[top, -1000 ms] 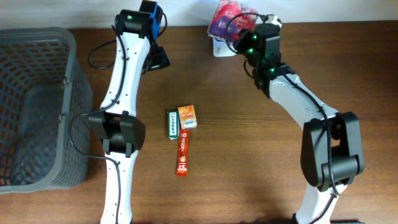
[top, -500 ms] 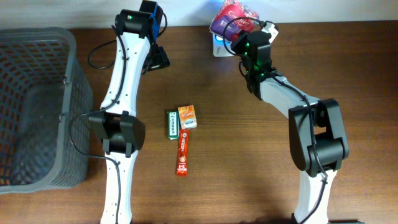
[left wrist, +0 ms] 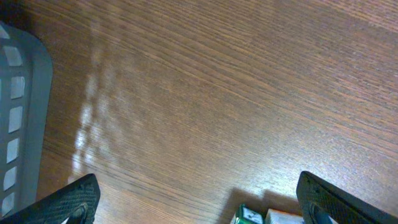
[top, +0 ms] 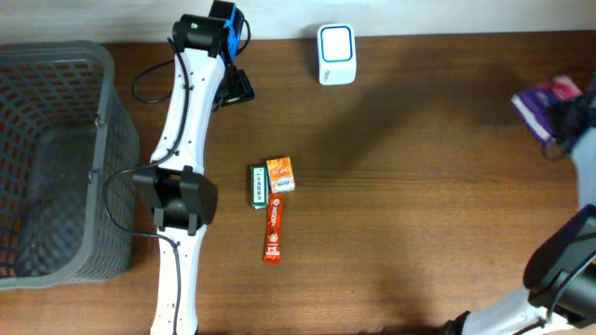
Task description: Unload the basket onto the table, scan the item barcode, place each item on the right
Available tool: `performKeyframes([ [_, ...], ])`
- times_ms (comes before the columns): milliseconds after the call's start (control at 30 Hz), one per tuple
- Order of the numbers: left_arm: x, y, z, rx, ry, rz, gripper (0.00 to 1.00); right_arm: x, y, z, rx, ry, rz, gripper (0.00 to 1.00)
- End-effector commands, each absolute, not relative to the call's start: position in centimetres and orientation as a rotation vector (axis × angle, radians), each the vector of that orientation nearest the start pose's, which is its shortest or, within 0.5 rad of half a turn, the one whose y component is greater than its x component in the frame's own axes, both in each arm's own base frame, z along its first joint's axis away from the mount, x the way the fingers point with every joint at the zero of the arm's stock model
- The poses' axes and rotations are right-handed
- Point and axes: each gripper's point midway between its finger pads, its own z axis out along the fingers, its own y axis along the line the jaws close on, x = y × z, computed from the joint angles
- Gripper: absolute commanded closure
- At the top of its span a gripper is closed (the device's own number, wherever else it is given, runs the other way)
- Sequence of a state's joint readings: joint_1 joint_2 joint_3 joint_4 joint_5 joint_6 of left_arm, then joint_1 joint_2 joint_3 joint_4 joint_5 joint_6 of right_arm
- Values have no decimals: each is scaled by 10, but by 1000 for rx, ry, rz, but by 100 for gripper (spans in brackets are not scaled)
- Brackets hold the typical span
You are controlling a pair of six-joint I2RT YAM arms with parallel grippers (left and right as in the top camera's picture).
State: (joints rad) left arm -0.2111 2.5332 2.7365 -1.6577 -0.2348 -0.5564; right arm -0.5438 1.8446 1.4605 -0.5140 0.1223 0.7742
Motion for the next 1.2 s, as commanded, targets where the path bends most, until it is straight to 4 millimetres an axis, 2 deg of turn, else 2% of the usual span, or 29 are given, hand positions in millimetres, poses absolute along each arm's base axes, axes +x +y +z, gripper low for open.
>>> performKeyframes([
  [0,488,-66,145,-509,2875,234,1,369,-329,118,1541,1991,-131,96],
  [100,488,-66,145,-509,2875,235,1,353,-352,105,1569,1989,-130,95],
  [200,488,-66,145,-508,2875,234,1,355,-364,110,1518,1971,-157,82],
  [233,488,-66,145,-509,2875,235,1,357,-365,112,1437,2021,-190,45],
  [267,488,-66,145,-508,2875,234,1,356,-364,112,1409,2048,-203,22],
  [300,488,-66,145,-508,2875,234,1,350,-364,120,1406,2050,-211,6],
  [333,488,-66,145,-509,2875,234,1,346,-364,134,1403,2029,-215,4],
  [367,488,-66,145,-509,2875,235,1,343,-363,156,1383,1991,-223,4],
  [400,488,-66,145,-509,2875,234,1,342,-356,195,1329,1929,-210,2],
  [433,488,-66,145,-509,2875,235,1,344,-345,225,1264,1889,-156,1],
  [467,488,-66,145,-509,2875,234,1,352,-317,269,1134,1845,-22,1],
  [500,488,-66,145,-509,2875,234,1,356,-286,304,1006,1822,116,1],
  [533,488,-66,145,-509,2875,235,1,357,-244,337,850,1810,291,1],
  [567,488,-66,145,-508,2875,234,1,351,-213,355,763,1814,407,1],
  [600,488,-66,145,-509,2875,235,1,344,-192,360,732,1830,489,1],
  [633,488,-66,145,-509,2875,235,1,338,-179,357,739,1854,547,1],
  [667,488,-66,145,-508,2875,234,1,332,-167,346,783,1899,603,1],
  [733,488,-66,145,-508,2875,234,1,324,-142,315,898,2016,718,1],
  [800,487,-74,143,-508,2893,172,1,329,-114,293,893,2128,805,1],
  [867,475,-95,140,-507,2981,4,1,341,-75,276,690,2266,842,1],
  [900,471,-113,140,-468,3022,-150,1,348,-58,264,607,2333,843,1],
  [933,462,-146,142,-294,3079,-384,0,356,-44,247,579,2413,814,1],
  [967,456,-162,142,-163,3099,-459,2,359,-36,237,562,2455,798,1],
  [1000,447,-180,138,-10,3116,-474,6,366,-21,222,525,2519,800,1],
  [1033,437,-190,128,53,3152,-410,6,373,-3,205,482,2579,821,1],
  [1100,418,-199,105,149,3219,-206,6,381,21,176,437,2673,867,1],
  [1133,413,-199,95,175,3236,-115,10,383,35,156,420,2734,892,1],
  [1167,411,-201,87,196,3239,-71,20,386,45,138,408,2783,910,1],
])
